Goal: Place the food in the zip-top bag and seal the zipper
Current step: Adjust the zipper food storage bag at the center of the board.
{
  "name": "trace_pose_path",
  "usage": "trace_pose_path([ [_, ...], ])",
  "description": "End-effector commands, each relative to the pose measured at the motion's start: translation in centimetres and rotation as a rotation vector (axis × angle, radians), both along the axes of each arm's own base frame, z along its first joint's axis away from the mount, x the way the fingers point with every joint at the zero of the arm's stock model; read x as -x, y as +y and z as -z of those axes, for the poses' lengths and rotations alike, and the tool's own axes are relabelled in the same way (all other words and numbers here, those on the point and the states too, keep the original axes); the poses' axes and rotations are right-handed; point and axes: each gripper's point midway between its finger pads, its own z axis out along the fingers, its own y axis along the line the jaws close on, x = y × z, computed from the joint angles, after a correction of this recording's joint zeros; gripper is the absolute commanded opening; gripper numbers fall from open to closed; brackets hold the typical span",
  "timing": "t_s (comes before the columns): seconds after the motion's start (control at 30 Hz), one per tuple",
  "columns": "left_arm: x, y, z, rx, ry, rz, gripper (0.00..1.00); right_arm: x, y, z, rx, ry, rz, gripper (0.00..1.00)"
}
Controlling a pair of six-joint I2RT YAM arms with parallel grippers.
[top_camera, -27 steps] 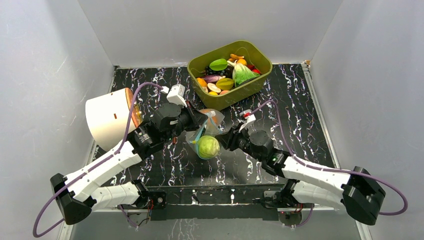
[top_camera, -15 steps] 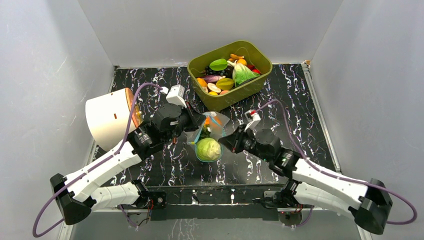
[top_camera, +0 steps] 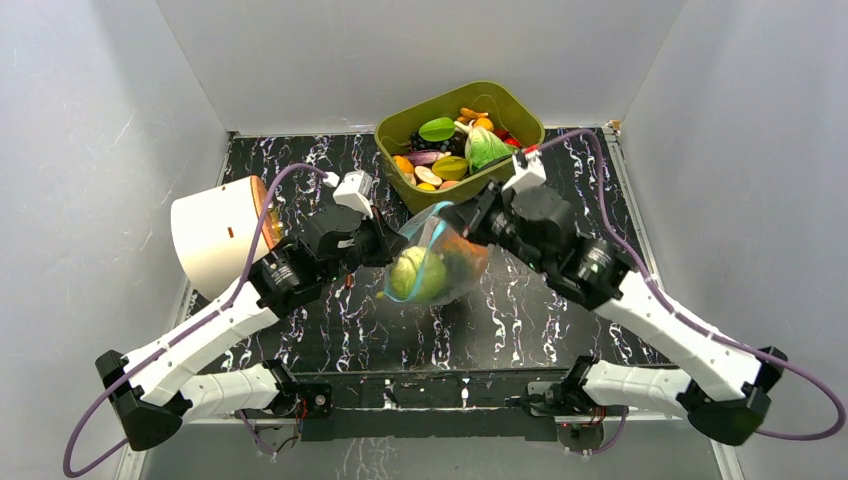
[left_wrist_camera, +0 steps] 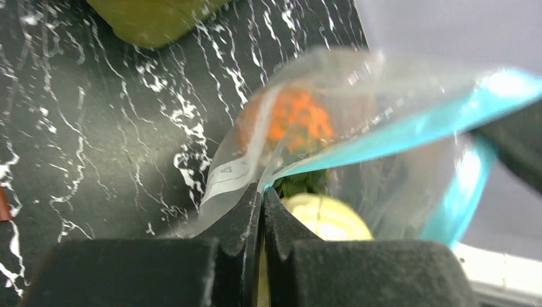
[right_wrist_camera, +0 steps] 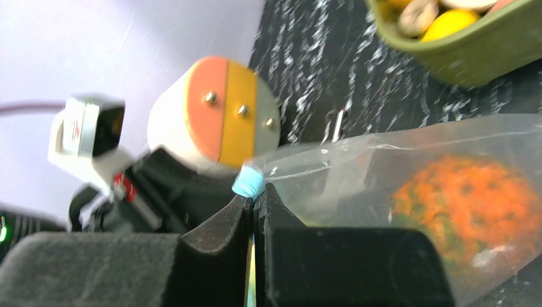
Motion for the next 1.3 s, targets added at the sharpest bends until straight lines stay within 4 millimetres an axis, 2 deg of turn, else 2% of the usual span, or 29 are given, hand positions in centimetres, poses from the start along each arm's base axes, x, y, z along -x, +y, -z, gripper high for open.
trace_pose_path([
  [0.0,2.9,-1.8,-0.3,0.059,0.096,0.151,0.00,-5.2,-3.3,-1.0,0.098,-0.010,0.221,0.00],
  [0.07,3.8,-2.4,-0.5,0.095,0.119,0.195,0.00,-6.9,-3.8,0.4,0.152,0.008,0.225,0.00],
  [0.13,4.5,-2.9,-1.2,0.132,0.126,0.234,0.00,-7.9,-4.2,1.9,0.176,0.035,0.217,0.00],
  [0.27,5.2,-3.9,-5.1,0.236,0.069,0.303,0.00,-8.0,-4.1,4.2,0.220,0.076,0.197,0.00],
  [0.33,5.2,-4.2,-6.2,0.246,0.029,0.327,0.00,-7.4,-3.6,3.4,0.191,0.076,0.160,0.00],
  [0.4,4.5,-4.0,-5.8,0.211,0.011,0.309,0.00,-6.9,-3.5,2.1,0.152,0.053,0.147,0.00],
  [0.5,3.9,-4.0,-5.1,0.187,0.007,0.286,0.00,-6.5,-3.9,1.3,0.146,0.065,0.139,0.00],
  [0.57,3.6,-3.8,-4.3,0.179,0.016,0.266,0.00,-5.2,-3.2,-1.7,0.062,0.038,0.081,0.00],
  [0.63,3.2,-3.4,-2.7,0.151,0.045,0.224,0.00,-4.1,-3.1,-4.6,-0.031,-0.014,0.052,0.00],
  [0.7,3.3,-3.4,-1.4,0.152,0.079,0.210,0.00,-4.2,-3.5,-5.7,-0.024,-0.035,0.070,0.00],
  [0.77,3.7,-4.1,-1.0,0.184,0.102,0.237,0.00,-5.3,-3.6,-4.1,0.056,-0.024,0.089,0.00],
  [0.83,4.0,-4.9,-0.6,0.223,0.126,0.260,0.00,-6.0,-2.9,-1.6,0.110,0.014,0.075,0.00],
  [0.9,4.3,-5.5,0.5,0.241,0.164,0.273,0.00,-6.1,-2.6,0.4,0.128,0.059,0.059,0.00],
  [0.97,4.7,-6.0,1.6,0.260,0.208,0.290,0.00,-5.9,-2.3,0.0,0.078,0.065,0.035,0.00],
  [1.03,5.1,-6.5,1.6,0.301,0.226,0.312,0.00,-5.8,-2.4,-1.9,0.040,0.026,0.039,0.00],
  [1.07,5.4,-6.8,1.2,0.327,0.228,0.326,0.00,-6.3,-2.9,-2.3,0.056,0.012,0.063,0.00],
  [1.13,6.0,-7.3,-0.5,0.396,0.219,0.367,0.00,-8.0,-4.5,-1.7,0.110,0.019,0.129,0.00],
  [1.2,6.6,-7.8,-2.6,0.479,0.204,0.414,0.00,-9.5,-5.7,0.0,0.159,0.037,0.165,0.00],
  [1.27,7.0,-7.9,-4.0,0.529,0.186,0.442,0.00,-10.8,-7.2,2.9,0.227,0.075,0.219,0.00],
])
